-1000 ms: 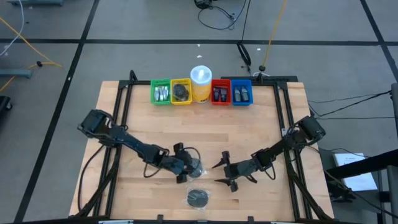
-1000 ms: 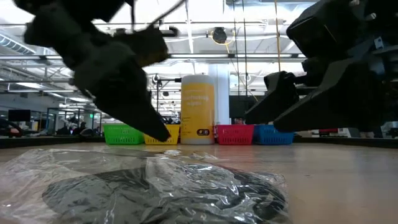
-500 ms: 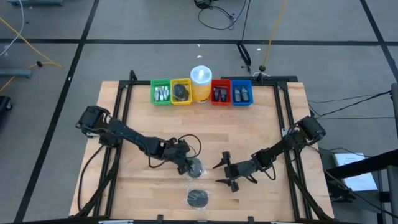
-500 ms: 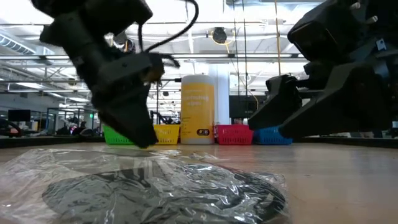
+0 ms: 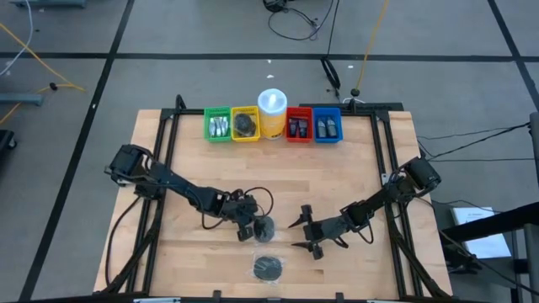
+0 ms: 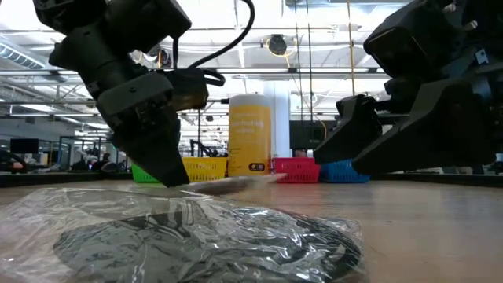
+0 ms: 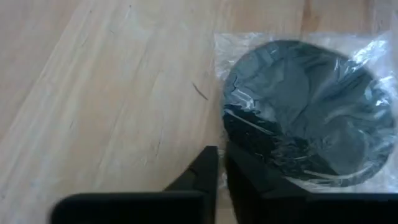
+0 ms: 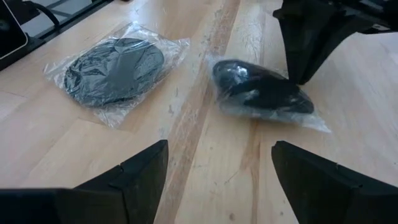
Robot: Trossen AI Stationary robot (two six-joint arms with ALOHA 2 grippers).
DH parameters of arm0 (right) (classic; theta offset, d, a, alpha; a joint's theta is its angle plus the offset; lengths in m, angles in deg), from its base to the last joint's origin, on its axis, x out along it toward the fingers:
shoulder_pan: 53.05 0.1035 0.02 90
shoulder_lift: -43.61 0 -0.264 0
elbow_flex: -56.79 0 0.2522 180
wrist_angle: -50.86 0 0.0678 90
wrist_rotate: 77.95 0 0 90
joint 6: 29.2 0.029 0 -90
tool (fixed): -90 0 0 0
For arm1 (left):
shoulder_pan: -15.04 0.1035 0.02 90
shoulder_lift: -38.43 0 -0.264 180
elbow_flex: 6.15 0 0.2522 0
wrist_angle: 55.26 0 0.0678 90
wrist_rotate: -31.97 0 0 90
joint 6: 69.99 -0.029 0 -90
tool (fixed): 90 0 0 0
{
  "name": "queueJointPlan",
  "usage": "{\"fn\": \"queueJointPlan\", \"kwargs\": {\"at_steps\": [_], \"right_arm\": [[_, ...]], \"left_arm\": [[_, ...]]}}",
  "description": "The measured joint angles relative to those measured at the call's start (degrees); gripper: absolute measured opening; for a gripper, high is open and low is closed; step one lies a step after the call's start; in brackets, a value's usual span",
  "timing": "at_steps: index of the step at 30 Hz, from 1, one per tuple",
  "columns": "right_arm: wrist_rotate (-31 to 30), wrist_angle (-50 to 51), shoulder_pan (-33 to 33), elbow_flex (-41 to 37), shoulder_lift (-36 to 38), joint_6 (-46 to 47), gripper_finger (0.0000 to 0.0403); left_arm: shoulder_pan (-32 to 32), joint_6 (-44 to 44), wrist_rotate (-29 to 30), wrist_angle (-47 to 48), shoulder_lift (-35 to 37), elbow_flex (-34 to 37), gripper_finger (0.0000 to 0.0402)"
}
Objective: Pick & Place Travel size toiletries
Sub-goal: Put the black hairbrush into the yellow basket
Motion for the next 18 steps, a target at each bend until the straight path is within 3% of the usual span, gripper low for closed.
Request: {"fn": "queueJointPlan", "kwargs": {"at_steps": [2,12,15,18], "right_arm": [[0.00,0.02,0.00,0.00,0.00,0.00,0.0276],[-0.02,0.22,0.01,0.00,0.00,0.00,0.0276],[-0.03,0.60,0.00,-0.03,0.00,0.00,0.0276],[-0.04,0.92,0.00,0.00,0.00,0.18,0.0276]], "left_arm": [[-0.01,-0.54,0.31,-0.01,0.00,0.00,0.0008],[-1.07,-4.77,8.26,-3.75,3.37,-0.85,0.0001],[-2.22,-6.36,7.61,-4.02,5.43,-0.94,0.0002],[-3.61,-11.76,3.34,-5.54,5.77,-0.85,0.0009]]}}
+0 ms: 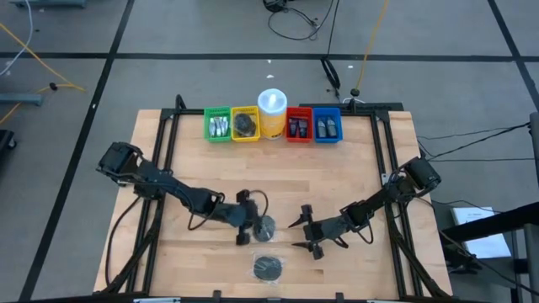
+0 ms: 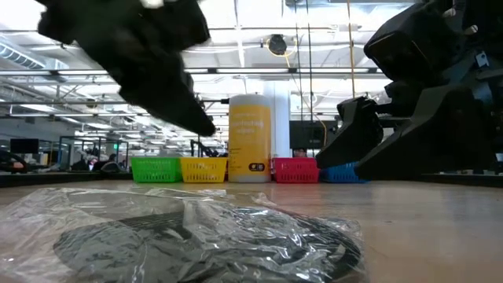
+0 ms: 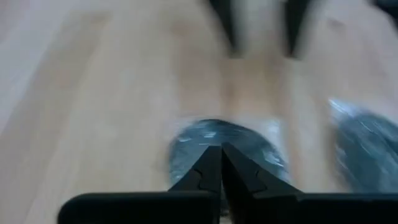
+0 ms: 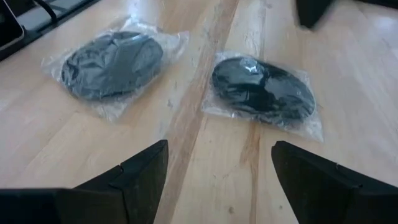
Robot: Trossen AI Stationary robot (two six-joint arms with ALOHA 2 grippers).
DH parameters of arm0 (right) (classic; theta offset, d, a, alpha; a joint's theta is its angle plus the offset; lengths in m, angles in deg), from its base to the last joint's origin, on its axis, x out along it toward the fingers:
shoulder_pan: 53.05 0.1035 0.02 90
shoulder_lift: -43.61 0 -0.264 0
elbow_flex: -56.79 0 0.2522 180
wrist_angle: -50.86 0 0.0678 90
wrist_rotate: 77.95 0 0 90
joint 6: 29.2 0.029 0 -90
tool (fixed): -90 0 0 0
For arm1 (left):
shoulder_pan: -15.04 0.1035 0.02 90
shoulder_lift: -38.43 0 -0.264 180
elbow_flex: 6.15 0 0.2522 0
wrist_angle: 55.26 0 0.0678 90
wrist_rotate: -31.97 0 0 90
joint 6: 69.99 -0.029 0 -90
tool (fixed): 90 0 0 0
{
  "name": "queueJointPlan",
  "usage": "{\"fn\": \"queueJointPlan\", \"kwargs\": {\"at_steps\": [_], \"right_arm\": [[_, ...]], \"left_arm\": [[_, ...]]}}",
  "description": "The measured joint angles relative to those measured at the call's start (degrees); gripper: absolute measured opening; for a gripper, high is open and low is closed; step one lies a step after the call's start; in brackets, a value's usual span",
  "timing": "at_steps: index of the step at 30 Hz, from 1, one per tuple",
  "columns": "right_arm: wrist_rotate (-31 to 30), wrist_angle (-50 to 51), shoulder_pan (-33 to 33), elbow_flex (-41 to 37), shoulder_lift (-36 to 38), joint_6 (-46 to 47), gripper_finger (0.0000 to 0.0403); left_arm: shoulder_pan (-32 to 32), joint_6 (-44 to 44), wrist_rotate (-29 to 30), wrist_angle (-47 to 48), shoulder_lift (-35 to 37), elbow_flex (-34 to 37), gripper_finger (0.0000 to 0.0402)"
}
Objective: Pick & Place Travel size toiletries
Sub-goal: Put the black hairbrush into the yellow basket
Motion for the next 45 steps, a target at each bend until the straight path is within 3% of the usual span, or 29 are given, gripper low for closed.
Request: {"fn": "queueJointPlan", "kwargs": {"at_steps": [4,9,13,18,22,27,37,45], "right_arm": [[-0.02,0.48,0.00,-0.02,0.00,0.02,0.0276],[-0.02,0.30,0.02,-0.02,0.00,0.04,0.0276],[-0.01,0.56,0.00,-0.04,0.00,0.03,0.0276],[-0.02,0.60,0.00,-0.04,0.00,0.04,0.0276],[0.00,0.69,0.00,-0.01,0.00,0.19,0.0276],[-0.01,0.83,0.00,0.00,0.00,0.26,0.0276],[0.00,0.98,0.00,-0.02,0.00,0.24,0.0276],[0.00,0.61,0.00,-0.04,0.00,0.24,0.0276]], "left_arm": [[-4.25,-16.02,-2.32,-5.43,-1.26,-0.06,0.0059],[-7.69,-29.20,-0.18,-10.66,-5.17,-0.04,0.0170],[-8.11,-28.71,4.96,-11.57,-8.49,-1.15,0.0245],[-8.09,-27.42,7.36,-10.42,-13.38,-4.61,0.0273],[-7.92,-26.09,8.56,-1.90,-16.25,-9.54,0.0255],[-6.87,-18.64,9.16,9.83,-17.70,-15.41,0.0200],[-6.28,-15.62,6.33,15.56,-16.88,-17.97,0.0012],[-7.53,-16.01,10.15,15.53,-11.59,-19.61,0.0006]]}}
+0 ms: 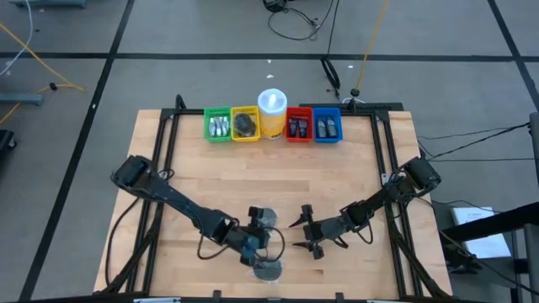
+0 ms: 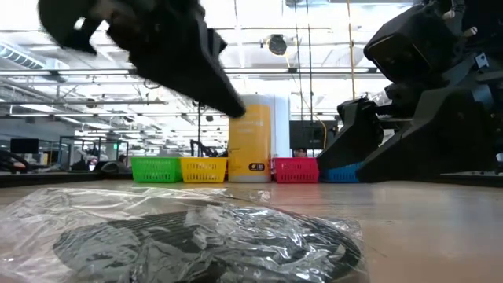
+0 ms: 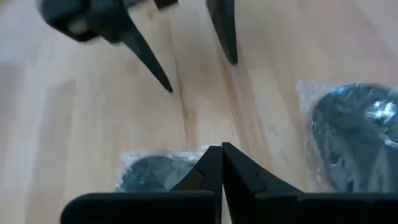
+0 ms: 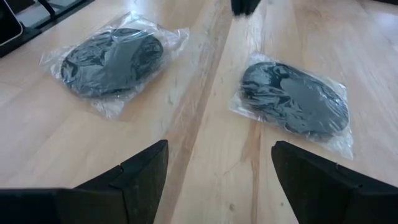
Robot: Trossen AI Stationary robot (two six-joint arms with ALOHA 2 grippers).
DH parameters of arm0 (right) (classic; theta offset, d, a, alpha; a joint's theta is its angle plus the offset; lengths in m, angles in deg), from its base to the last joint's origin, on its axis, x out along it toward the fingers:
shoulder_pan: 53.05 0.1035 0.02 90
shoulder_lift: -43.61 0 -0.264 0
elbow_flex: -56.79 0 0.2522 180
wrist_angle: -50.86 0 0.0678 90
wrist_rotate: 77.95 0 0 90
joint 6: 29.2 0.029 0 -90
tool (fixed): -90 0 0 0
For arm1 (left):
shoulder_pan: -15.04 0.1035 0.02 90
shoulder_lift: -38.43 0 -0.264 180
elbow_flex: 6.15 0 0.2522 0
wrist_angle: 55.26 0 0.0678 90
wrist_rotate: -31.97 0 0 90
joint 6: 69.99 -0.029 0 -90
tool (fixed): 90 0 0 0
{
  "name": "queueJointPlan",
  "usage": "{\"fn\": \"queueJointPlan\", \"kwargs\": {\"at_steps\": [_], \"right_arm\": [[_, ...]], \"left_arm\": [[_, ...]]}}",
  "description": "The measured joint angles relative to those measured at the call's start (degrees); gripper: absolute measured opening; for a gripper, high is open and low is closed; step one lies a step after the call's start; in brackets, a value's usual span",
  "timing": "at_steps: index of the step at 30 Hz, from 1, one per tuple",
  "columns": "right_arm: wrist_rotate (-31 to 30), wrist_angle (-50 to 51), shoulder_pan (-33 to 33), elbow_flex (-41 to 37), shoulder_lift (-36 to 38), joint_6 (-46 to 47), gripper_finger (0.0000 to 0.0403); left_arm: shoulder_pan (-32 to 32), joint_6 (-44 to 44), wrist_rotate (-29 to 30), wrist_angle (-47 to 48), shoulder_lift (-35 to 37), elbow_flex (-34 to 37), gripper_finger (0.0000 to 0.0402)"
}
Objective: Pick & Place Travel size toiletries
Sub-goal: Put the black hairbrush into the yellow basket
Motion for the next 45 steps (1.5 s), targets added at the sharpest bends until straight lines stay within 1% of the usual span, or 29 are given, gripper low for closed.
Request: {"fn": "queueJointPlan", "kwargs": {"at_steps": [3,9,12,14,16,18,20,24,28,30,33,37,39,42,45], "right_arm": [[-0.01,-0.05,-0.02,0.02,0.00,-0.01,0.0276],[0.00,-0.07,-0.02,0.02,0.00,0.35,0.0275],[0.11,0.01,0.01,0.02,0.00,-1.77,0.0275],[0.00,-0.12,0.00,0.04,-0.33,-5.40,0.0275],[-0.17,0.04,-0.06,0.44,-0.92,-9.82,0.0274],[-1.55,0.40,-0.32,1.32,-0.92,-14.40,0.0274],[-1.78,0.71,-1.05,2.71,-0.88,-17.91,0.0274],[-1.74,6.99,-2.73,5.77,-0.90,-24.62,0.0274],[-1.73,16.74,-4.83,10.42,-2.03,-31.34,0.0274],[-1.58,18.31,-5.69,12.41,-3.23,-33.62,0.0274],[-2.04,17.37,-6.67,14.75,-5.67,-37.84,0.0274],[-9.07,13.41,-6.81,15.52,-7.51,-42.17,0.0274],[-9.99,12.86,-6.78,15.50,-7.59,-42.49,0.0271],[-10.42,12.75,-6.56,15.41,-7.17,-40.87,0.0251],[-10.76,13.04,-6.36,15.33,-7.06,-37.22,0.0213]], "left_arm": [[0.10,0.24,0.08,0.29,1.38,0.00,0.0011],[1.35,1.56,-0.68,0.62,1.53,0.02,0.0014],[2.44,3.56,-0.35,5.17,1.71,0.00,0.0022],[3.33,7.74,2.77,10.16,2.21,0.09,0.0021],[4.66,13.11,5.24,14.79,2.40,0.01,0.0012],[6.11,18.74,6.08,19.96,2.30,0.29,0.0004],[7.38,22.71,5.68,21.54,2.28,1.72,0.0006],[8.88,24.58,2.22,16.66,2.24,6.87,0.0005],[9.63,23.02,-4.09,5.31,2.25,11.92,0.0005],[9.69,23.08,-5.44,0.12,2.36,13.86,0.0008],[9.67,23.92,-5.82,-4.85,2.34,15.57,0.0005],[9.69,23.90,-6.02,-7.91,2.34,16.63,0.0005],[9.68,23.40,-6.00,-8.13,2.34,16.65,0.0009],[9.69,23.23,-5.94,-8.26,2.32,16.65,0.0011],[9.67,23.04,-5.49,-8.94,2.27,16.69,0.0004]]}}
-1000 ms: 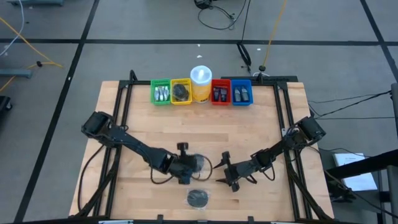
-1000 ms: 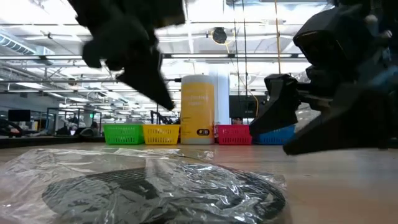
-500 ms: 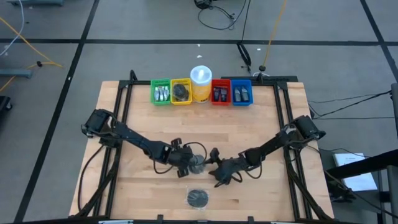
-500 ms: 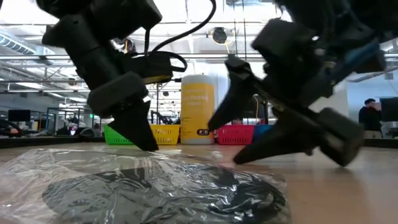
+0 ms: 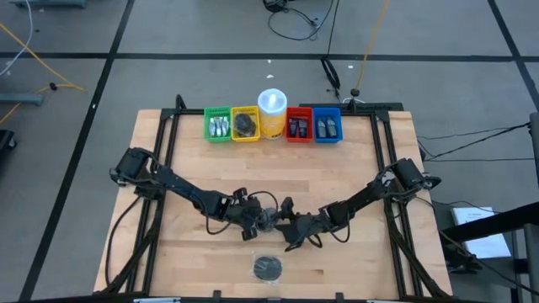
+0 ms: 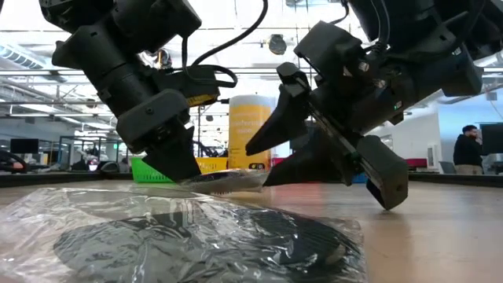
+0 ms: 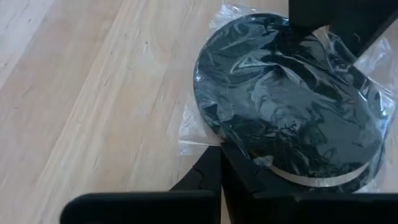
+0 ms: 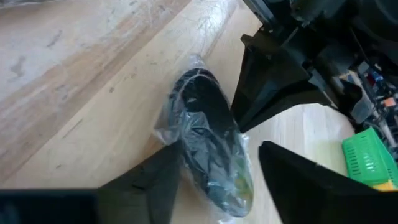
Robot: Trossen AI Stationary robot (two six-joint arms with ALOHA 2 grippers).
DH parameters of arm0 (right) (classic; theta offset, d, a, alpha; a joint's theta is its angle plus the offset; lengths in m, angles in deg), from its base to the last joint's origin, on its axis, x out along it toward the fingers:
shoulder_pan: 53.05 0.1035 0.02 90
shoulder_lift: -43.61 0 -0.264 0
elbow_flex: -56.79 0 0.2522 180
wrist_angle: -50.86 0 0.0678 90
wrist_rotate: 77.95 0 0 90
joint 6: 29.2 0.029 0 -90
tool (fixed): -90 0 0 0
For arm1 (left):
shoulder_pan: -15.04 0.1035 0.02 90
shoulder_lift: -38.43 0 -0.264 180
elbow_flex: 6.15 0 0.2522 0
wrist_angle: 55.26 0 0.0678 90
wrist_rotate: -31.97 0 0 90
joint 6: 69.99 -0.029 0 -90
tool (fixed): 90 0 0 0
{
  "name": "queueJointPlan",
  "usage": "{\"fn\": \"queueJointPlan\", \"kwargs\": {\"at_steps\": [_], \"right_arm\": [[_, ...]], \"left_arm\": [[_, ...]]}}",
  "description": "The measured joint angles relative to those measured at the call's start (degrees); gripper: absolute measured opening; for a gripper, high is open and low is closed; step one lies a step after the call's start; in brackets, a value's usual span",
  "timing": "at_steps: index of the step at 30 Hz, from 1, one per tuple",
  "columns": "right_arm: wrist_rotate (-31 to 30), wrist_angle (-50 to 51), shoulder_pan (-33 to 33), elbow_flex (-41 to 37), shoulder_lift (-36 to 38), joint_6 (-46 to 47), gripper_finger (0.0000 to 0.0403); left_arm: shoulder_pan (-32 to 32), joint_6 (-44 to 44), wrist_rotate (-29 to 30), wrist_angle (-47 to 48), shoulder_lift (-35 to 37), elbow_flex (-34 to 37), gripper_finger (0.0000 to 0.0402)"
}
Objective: Pick & Place Travel size toiletries
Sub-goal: Put the black hairbrush into the yellow basket
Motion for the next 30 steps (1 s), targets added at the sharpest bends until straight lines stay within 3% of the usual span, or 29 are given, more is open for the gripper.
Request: {"fn": "queueJointPlan", "kwargs": {"at_steps": [8,13,18,22,26,30], "right_arm": [[0.18,0.48,0.86,-0.03,0.00,4.88,0.0078],[0.21,0.33,2.39,-0.05,-0.06,6.43,0.0009],[-2.43,1.02,2.95,-1.09,2.26,13.86,0.0003],[0.26,-3.70,2.95,-5.99,7.68,19.98,0.0001],[4.84,-15.54,2.89,-15.42,13.40,25.05,0.0001],[12.83,-31.70,2.47,-25.73,19.38,28.49,0.0001]], "left_arm": [[0.00,-0.81,0.19,-1.25,-0.09,0.05,0.0014],[0.04,-4.88,0.93,0.62,3.71,0.05,0.0014],[-0.41,-9.10,6.94,4.85,12.10,-0.04,0.0002],[-3.53,-14.62,15.41,3.08,16.99,-0.06,0.0011],[-7.80,-23.41,21.30,-3.31,16.68,-0.08,0.0018],[-9.09,-29.55,20.46,-13.65,12.51,-0.10,0.0020]]}}
